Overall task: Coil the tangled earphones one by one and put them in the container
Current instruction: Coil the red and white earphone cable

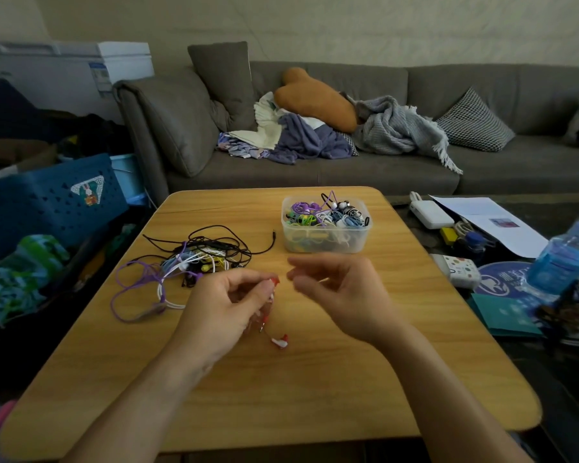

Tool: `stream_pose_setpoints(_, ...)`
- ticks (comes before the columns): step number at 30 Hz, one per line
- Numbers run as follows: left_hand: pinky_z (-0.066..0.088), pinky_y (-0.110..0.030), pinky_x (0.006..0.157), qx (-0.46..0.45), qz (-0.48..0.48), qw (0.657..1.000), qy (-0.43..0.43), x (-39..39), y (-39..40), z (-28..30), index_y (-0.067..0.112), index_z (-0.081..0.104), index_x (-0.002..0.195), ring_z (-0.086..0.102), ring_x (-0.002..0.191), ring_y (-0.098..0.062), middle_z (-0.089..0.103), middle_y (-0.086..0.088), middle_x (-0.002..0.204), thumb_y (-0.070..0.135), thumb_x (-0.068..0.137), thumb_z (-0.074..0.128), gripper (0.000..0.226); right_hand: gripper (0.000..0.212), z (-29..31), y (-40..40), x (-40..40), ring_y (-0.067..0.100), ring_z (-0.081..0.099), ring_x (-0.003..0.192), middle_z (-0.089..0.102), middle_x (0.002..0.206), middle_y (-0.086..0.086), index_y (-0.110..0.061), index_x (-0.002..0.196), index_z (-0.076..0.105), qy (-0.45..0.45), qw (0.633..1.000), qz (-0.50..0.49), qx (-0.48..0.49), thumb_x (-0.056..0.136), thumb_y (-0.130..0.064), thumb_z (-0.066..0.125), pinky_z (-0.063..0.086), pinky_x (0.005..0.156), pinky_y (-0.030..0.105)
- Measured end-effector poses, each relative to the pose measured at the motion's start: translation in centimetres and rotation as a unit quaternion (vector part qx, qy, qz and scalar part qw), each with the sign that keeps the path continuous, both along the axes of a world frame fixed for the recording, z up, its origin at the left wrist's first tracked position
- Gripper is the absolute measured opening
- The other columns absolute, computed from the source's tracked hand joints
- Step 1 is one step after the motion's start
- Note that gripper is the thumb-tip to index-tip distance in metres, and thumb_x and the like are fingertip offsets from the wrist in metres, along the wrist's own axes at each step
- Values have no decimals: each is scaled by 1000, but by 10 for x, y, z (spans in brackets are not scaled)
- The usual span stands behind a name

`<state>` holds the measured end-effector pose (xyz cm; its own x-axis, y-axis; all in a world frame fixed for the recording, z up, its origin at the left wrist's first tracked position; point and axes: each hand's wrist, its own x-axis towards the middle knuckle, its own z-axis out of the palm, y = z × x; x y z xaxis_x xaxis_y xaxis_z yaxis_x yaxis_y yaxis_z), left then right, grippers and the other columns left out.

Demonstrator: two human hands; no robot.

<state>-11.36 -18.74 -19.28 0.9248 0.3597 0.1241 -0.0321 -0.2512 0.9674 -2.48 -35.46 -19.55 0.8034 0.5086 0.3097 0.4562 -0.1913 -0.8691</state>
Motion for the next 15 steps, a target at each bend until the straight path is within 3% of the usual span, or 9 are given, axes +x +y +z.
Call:
stream_pose_setpoints(2,54,-23,60,-2,12,1000,-10,0,-2,1,18,71,97,70,69,-14,74,-1,81,15,91,64,10,18,0,-10,14,1,67,80,75,92,-8,-27,105,75,-10,996,-88,-24,91,-17,70,55,68,20)
stream_pose_setpoints(5,46,-15,46,-16,3,999,-33,-2,-5,3,10,66,99,61,53,-2,72,-4,75,7,93,60,9,18,-4,-25,33,-6,60,73,69,91,-11,-23,107,74,-29,973,-187,-135,94,-17,64,44,57,6)
stream_pose_setpoints(8,44,-11,49,15,-8,998,-52,-1,-6,2,8,68,98,58,52,0,71,-2,74,5,93,60,10,20,-10,-27,45,-3,56,70,65,91,-10,-21,111,73,-25,959,-202,-195,95,-20,61,41,54,8)
stream_pose_setpoints(11,48,-11,57,49,1,997,-56,0,-8,1,13,70,94,65,65,-10,72,-4,80,5,91,62,12,19,-11,-20,48,-2,54,75,71,96,-9,-21,106,75,-52,952,-184,-240,94,-23,62,34,56,4)
stream_pose_setpoints(15,54,-24,64,78,-2,996,-52,3,-9,-7,23,71,91,66,75,-16,72,2,81,11,90,65,13,18,-14,-11,48,15,65,84,75,96,-1,-17,97,78,-58,935,-158,-312,90,-17,61,45,66,19)
